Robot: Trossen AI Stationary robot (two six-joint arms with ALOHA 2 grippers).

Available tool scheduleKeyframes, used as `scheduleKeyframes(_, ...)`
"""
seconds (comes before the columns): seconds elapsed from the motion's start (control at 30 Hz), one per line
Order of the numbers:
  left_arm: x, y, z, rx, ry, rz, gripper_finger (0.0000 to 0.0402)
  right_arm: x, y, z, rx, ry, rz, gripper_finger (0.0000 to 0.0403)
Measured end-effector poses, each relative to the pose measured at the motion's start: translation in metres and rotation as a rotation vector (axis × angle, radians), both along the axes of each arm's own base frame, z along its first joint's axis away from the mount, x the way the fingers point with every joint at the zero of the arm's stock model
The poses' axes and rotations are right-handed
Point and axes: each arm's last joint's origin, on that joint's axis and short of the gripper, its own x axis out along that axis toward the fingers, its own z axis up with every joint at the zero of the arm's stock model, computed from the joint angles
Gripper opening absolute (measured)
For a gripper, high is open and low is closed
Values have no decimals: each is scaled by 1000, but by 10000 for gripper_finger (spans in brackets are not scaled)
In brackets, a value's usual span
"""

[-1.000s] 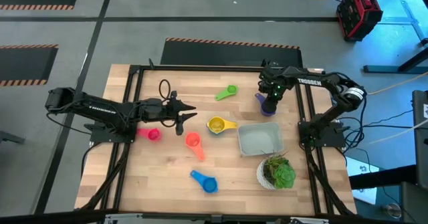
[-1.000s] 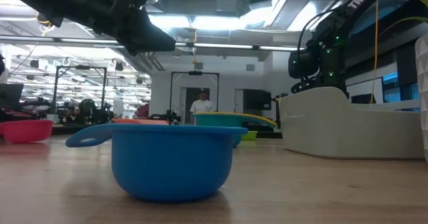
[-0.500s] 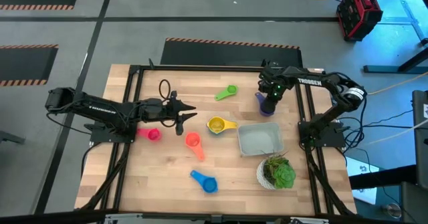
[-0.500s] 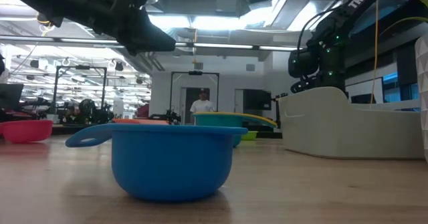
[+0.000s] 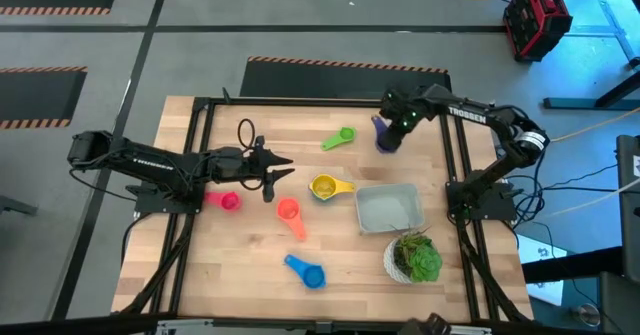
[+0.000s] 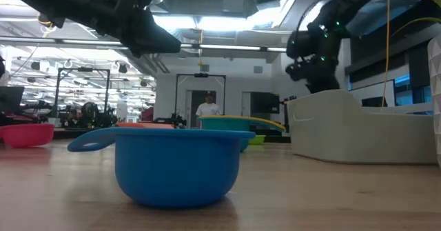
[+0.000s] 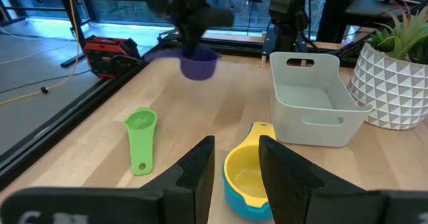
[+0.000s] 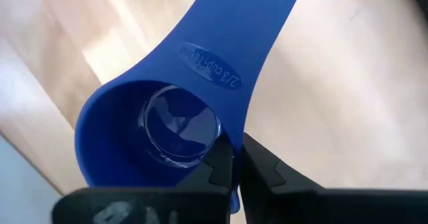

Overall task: Nest measuring cups in basket
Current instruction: Stack the violet measuring cup on top of the yellow measuring cup

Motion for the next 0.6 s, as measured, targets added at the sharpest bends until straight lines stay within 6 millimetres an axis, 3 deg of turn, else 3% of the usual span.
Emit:
scheduleKeyframes(0.3, 0, 1, 1, 9, -14, 51, 110, 22, -20, 40, -143, -232, -113, 13)
scheduleKeyframes(0.6, 0, 5, 13, 33, -136, 194, 110, 37, -31, 55, -262, -442, -172, 14)
